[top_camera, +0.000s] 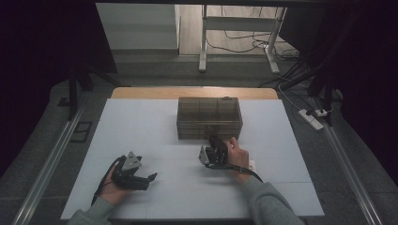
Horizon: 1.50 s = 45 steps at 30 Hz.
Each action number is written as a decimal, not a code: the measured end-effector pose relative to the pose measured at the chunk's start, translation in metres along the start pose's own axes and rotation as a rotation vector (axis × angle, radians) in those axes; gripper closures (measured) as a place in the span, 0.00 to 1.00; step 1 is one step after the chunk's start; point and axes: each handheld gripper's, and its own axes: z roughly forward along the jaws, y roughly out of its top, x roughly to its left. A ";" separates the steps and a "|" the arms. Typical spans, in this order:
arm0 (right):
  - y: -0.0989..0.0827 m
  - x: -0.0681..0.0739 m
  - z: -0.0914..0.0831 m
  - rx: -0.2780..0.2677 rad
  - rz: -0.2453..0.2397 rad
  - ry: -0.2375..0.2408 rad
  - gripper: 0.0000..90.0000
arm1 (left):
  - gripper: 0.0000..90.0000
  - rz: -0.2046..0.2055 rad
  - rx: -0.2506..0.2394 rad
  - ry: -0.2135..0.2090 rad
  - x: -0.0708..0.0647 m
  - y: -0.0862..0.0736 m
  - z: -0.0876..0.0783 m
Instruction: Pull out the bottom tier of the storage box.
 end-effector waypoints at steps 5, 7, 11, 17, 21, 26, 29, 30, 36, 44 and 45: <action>0.000 0.001 0.001 -0.004 -0.014 -0.010 0.86 | 0.14 -0.002 0.001 0.000 0.001 0.000 0.000; 0.000 0.002 0.001 -0.005 -0.018 -0.015 0.86 | 0.14 -0.002 0.001 0.000 0.001 0.000 0.000; 0.000 0.003 0.002 -0.025 -0.019 -0.027 0.87 | 0.14 -0.002 0.001 0.000 0.001 0.000 0.000; 0.001 0.005 0.002 -0.018 -0.037 -0.033 0.87 | 0.14 0.000 0.001 0.000 0.000 0.000 0.000; 0.001 0.006 0.002 -0.024 -0.039 -0.043 0.87 | 0.14 -0.001 0.001 0.000 0.001 0.000 0.000; 0.001 0.006 0.002 -0.020 -0.043 -0.041 0.87 | 0.14 -0.001 0.001 0.000 0.001 0.000 0.000; 0.001 0.006 0.001 -0.004 -0.053 -0.036 0.87 | 0.14 -0.001 0.001 0.001 0.001 -0.001 0.000; 0.002 0.006 0.000 0.000 -0.055 -0.044 0.87 | 0.14 -0.002 0.000 0.000 0.001 -0.001 0.000; 0.002 0.006 -0.001 0.000 -0.055 -0.045 0.87 | 0.14 -0.002 -0.001 0.002 0.001 -0.001 -0.001; 0.001 0.007 0.000 -0.019 -0.052 -0.048 0.87 | 0.14 0.000 -0.001 0.003 0.001 -0.001 -0.001; 0.001 0.007 0.000 -0.016 -0.054 -0.048 0.87 | 0.14 0.000 -0.001 0.003 0.001 -0.001 -0.001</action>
